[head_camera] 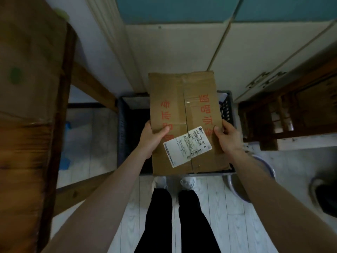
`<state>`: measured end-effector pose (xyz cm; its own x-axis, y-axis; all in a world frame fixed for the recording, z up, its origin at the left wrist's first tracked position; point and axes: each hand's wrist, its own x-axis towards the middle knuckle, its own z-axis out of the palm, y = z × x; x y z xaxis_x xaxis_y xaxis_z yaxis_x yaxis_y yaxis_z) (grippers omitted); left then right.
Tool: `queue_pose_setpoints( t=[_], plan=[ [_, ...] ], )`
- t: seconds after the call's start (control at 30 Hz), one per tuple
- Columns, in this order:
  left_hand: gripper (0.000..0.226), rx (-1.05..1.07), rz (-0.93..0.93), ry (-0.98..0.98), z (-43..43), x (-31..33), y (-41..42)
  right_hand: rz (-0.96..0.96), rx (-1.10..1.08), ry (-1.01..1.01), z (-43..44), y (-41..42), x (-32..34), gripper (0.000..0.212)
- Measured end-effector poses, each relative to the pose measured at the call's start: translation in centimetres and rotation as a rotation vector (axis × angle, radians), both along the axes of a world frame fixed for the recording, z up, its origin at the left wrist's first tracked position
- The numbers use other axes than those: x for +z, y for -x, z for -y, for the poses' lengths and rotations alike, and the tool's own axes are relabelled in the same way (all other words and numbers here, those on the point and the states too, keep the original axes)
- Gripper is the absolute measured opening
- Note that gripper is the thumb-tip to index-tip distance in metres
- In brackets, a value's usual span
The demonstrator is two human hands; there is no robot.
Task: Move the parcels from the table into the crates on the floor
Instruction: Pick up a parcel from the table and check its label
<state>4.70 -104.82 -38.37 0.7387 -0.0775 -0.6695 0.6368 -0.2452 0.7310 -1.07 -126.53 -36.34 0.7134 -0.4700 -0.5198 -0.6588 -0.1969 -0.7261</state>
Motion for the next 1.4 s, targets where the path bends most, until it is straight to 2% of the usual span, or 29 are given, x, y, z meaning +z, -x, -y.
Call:
queue_pose_setpoints(
  t=[0.17, 0.33, 0.67, 0.83, 0.93, 1.03, 1.13, 1.2, 1.27, 1.33, 1.4],
  plan=[
    [0.061, 0.057, -0.042, -0.053, 2.4, -6.6, 0.4, -0.045, -0.069, -0.025, 1.7, 0.0, -6.8, 0.031],
    [0.062, 0.093, -0.053, -0.069, 3.9, -11.7, 0.8, -0.093, -0.042, -0.088, 3.5, -0.3, -13.2, 0.032],
    [0.061, 0.127, -0.112, -0.114, 4.9, -18.6, 2.9, -0.092, 0.031, -0.018, 4.7, -0.2, -20.2, 0.043],
    [0.057, 0.097, -0.108, -0.181, 5.2, -19.2, 2.6, -0.099, -0.059, 0.018, 4.3, 0.0, -20.7, 0.043],
    [0.065, 0.055, -0.113, -0.224, 5.2, -18.9, 2.2, -0.09, -0.314, 0.076, 2.8, 1.1, -19.8, 0.048],
    [0.105, -0.162, 0.018, -0.434, 5.0, -18.3, 1.2, -0.017, -0.809, 0.039, 0.7, 3.2, -18.3, 0.055],
    [0.124, -0.56, 0.165, -0.732, 5.2, -17.0, -0.5, -0.093, -1.186, -0.221, -1.6, 5.3, -17.4, 0.056],
    [0.122, -0.793, 0.217, -0.829, 5.5, -16.5, -2.1, -0.251, -1.246, -0.464, -2.7, 6.2, -17.7, 0.055],
    [0.112, -0.97, 0.255, -0.9, 5.9, -16.2, -3.9, -0.324, -1.158, -0.676, -3.7, 6.1, -18.0, 0.052],
    [0.095, -1.055, 0.329, -0.959, 6.5, -16.0, -5.4, -0.314, -1.123, -0.751, -4.4, 5.5, -18.4, 0.052],
    [0.087, -1.031, 0.407, -1.001, 7.3, -16.1, -7.2, -0.308, -1.144, -0.727, -4.9, 5.0, -18.5, 0.048]
  ],
)
